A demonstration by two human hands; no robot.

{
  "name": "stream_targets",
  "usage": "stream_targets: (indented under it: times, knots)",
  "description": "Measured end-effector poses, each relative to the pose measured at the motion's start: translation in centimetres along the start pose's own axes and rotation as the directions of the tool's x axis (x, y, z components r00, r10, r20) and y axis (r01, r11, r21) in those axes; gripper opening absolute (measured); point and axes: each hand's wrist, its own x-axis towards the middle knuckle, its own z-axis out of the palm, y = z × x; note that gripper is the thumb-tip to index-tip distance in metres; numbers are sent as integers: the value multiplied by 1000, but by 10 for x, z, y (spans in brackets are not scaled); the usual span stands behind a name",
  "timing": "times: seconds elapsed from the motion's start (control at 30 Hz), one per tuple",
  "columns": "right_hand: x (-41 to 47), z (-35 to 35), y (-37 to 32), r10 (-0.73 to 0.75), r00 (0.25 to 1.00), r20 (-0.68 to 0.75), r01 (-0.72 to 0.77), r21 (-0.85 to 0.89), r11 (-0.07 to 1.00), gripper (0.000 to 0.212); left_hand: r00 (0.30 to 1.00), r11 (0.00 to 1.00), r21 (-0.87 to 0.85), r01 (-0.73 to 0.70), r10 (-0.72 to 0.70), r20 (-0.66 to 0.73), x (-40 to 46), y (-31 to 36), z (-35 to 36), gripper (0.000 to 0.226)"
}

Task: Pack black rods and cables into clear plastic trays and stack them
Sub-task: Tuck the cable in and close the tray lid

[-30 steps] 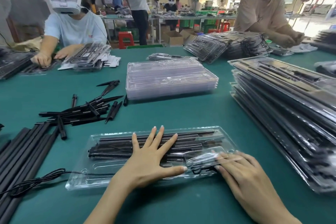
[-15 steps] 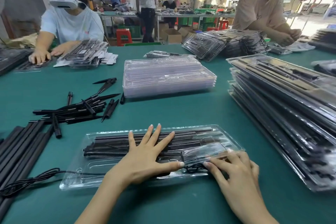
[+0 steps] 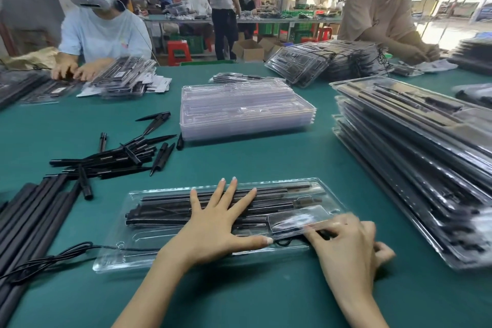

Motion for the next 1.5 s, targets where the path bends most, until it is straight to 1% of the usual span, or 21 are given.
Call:
stream_targets:
  times: [0.13, 0.23, 0.33, 0.47, 0.57, 0.6, 0.67, 0.73, 0.77, 0.8, 0.83, 0.87, 0.93, 0.97, 1.0, 1.07, 1.13, 1.23, 1.3, 1.4, 1.5]
  knots:
    - [-2, -2, 3, -74, 997, -29, 74, -4, 997, 20, 1000, 1000, -5, -27, 27, -14, -1, 4, -1, 75]
    - [-5, -8, 11, -134, 990, 50, 135, -13, 991, 27, 1000, 1000, 8, 7, -6, -27, 0, 6, 0, 61]
    - [-13, -19, 18, -198, 964, 179, 207, -35, 978, 22, 999, 999, 41, 32, -30, -44, 2, 8, 4, 58]
    - [-15, -36, 17, -189, 909, 371, 261, -156, 953, 30, 999, 999, 33, 39, -38, -18, 4, 7, 2, 62]
    - [-13, -55, 21, -220, 869, 444, 357, -254, 899, 34, 999, 998, 46, 43, -42, -29, 3, 7, 3, 67]
    - [-14, -64, 21, -244, 867, 435, 372, -237, 898, 31, 999, 998, 50, 45, -43, -32, 3, 7, 3, 68]
    - [-14, -77, 29, -368, 898, 241, 392, -60, 918, 17, 998, 998, 50, 47, -45, -40, 3, 7, 5, 68]
    - [-11, -92, 34, -378, 926, -16, 378, 71, 923, 39, 998, 998, 46, 49, -46, -49, 5, 6, 6, 68]
    - [-8, -95, 31, -388, 921, -40, 390, 88, 916, 43, 998, 998, 40, 47, -45, -52, 5, 5, 7, 68]
    - [-5, -93, 25, -446, 894, -32, 447, 85, 890, 44, 998, 998, 36, 45, -43, -55, 5, 5, 7, 68]
    - [-2, -90, 14, -517, 854, 59, 513, 68, 855, 44, 997, 998, 35, 44, -42, -58, 5, 5, 7, 69]
    - [1, -83, 5, -605, 780, 161, 606, 48, 794, 48, 997, 998, 37, 45, -43, -60, 5, 5, 7, 68]
    - [10, -61, -9, -690, 581, 431, 775, -32, 632, 59, 996, 998, 45, 49, -46, -70, 5, 5, 7, 67]
    - [14, -50, -10, -648, 518, 558, 806, -63, 589, 61, 996, 998, 47, 50, -46, -76, 4, 6, 8, 67]
    - [17, -40, -6, -590, 480, 650, 819, -89, 567, 57, 996, 998, 50, 48, -44, -82, 4, 6, 8, 67]
    - [22, -28, 2, -523, 469, 712, 787, -67, 614, 52, 995, 996, 80, 37, -29, -97, 3, 7, 10, 66]
    - [23, -22, 8, -517, 467, 717, 765, -34, 644, 52, 996, 995, 102, 21, -12, -91, 1, 7, 8, 63]
    - [22, -20, 10, -514, 471, 717, 757, -30, 652, 50, 999, 999, 21, 36, -35, -29, 3, 9, -1, 54]
    - [22, -20, 10, -516, 471, 716, 759, -31, 651, 49, 997, 998, 35, 54, -51, -61, 11, 17, -4, 52]
    - [21, -19, 12, -530, 476, 702, 770, -41, 637, 44, 989, 990, 140, 1, 19, -146, 24, 42, 4, 49]
    - [25, -19, 11, -547, 444, 709, 752, 38, 658, 43, 990, 992, 124, -22, 39, -136, 32, 50, 15, 47]
